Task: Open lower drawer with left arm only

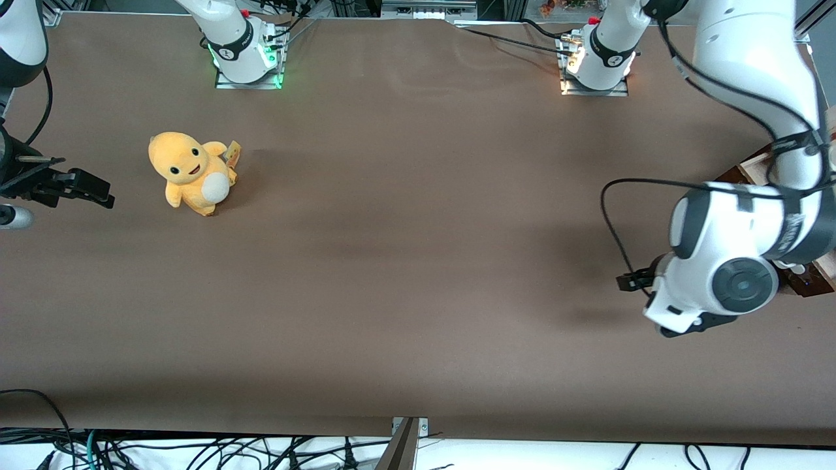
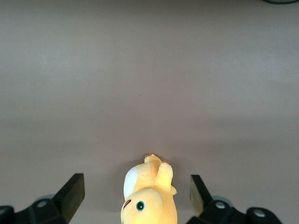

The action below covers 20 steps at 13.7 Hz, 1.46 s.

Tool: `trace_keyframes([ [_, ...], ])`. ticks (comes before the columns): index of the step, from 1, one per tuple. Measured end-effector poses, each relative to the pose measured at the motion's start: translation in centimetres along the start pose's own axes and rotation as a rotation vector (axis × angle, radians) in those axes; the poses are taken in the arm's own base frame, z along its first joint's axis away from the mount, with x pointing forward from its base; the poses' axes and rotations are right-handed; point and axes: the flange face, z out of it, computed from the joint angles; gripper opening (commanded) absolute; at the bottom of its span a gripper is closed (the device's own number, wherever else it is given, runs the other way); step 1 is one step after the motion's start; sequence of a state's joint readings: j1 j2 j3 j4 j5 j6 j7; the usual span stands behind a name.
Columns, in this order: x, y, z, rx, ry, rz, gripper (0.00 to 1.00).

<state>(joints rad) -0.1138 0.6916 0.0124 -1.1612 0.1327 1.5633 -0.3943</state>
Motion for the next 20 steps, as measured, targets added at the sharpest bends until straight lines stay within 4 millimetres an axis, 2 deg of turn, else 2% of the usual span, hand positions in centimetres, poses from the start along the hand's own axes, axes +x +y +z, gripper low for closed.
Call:
trace_keyframes([
  [5,-0.5,-6.7,-0.7,-0.06,0.007,0.168,1.0],
  [8,-1.2,-10.1,-1.1,-0.081,0.062,0.229,1.0],
  [14,-3.8,-15.4,-5.1,-0.165,0.132,0.253,1.0],
  [16,-4.8,-16.7,-6.9,-0.169,0.162,0.245,1.0],
  [20,-7.7,-17.2,-10.5,-0.174,0.221,0.258,1.0],
])
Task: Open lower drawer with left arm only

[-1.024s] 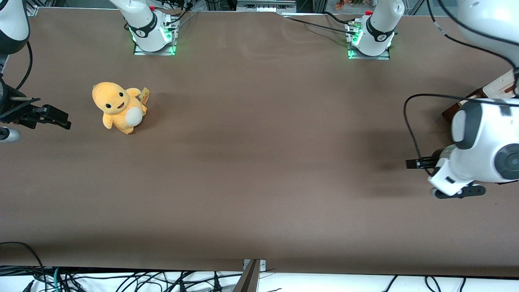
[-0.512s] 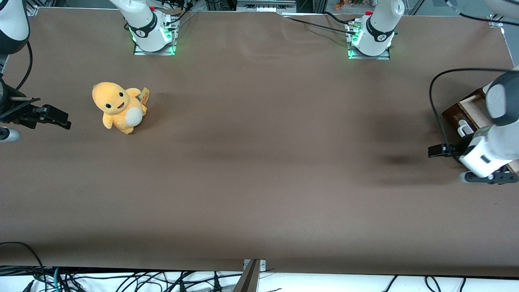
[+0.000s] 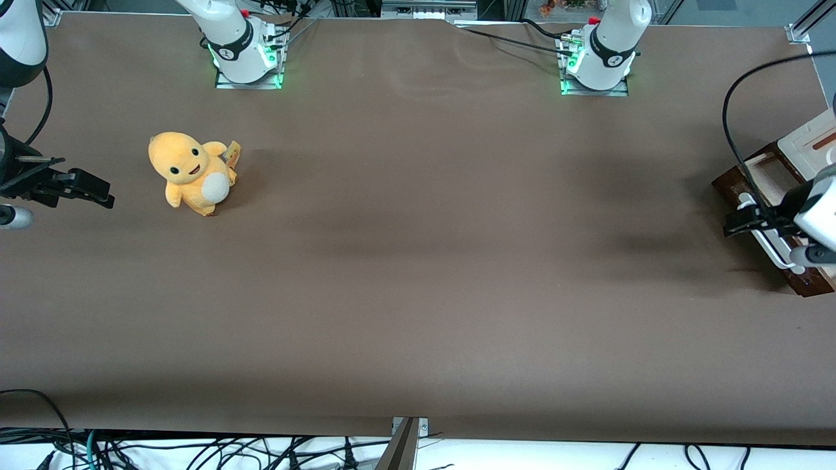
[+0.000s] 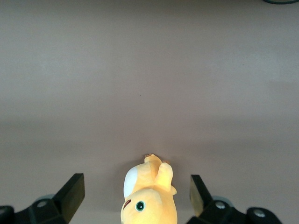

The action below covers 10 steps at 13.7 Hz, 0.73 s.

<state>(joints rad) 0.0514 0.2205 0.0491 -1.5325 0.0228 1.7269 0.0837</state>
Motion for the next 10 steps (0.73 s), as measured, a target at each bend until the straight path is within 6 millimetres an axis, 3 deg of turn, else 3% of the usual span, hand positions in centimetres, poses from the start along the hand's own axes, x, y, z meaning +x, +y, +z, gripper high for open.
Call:
trace_keyframes([
  [7,-4.1,3.6,-7.1,-0.002,0.081,0.059,1.0],
  [10,-5.5,4.5,-7.7,-0.005,0.069,0.075,1.0],
])
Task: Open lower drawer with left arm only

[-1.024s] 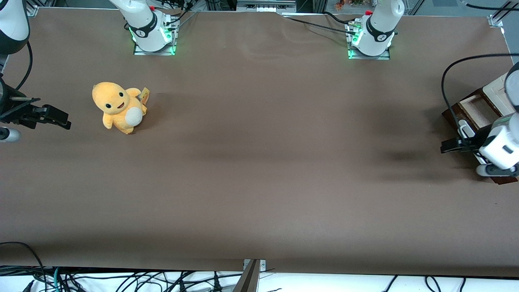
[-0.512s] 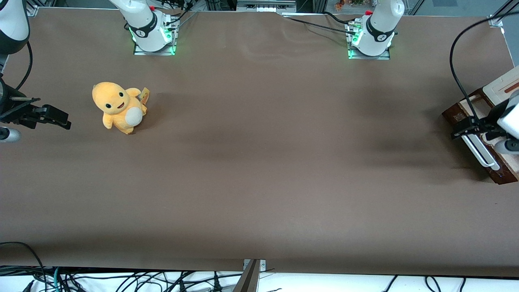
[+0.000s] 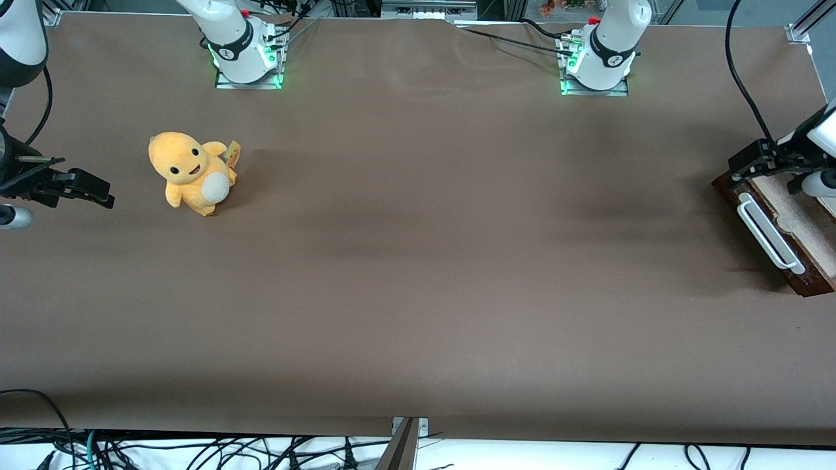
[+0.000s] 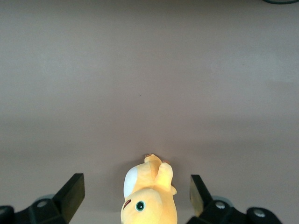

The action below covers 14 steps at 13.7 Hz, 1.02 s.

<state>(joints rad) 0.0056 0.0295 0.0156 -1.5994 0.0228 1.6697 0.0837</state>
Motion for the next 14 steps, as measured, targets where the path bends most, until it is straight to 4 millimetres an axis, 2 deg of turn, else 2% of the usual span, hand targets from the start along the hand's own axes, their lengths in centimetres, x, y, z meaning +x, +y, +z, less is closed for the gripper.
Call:
trace_keyframes([
  [7,-0.8,1.9,0.9,-0.003,-0.024,0.034,1.0],
  [14,-0.9,2.1,1.6,-0.005,-0.041,0.038,1.0],
])
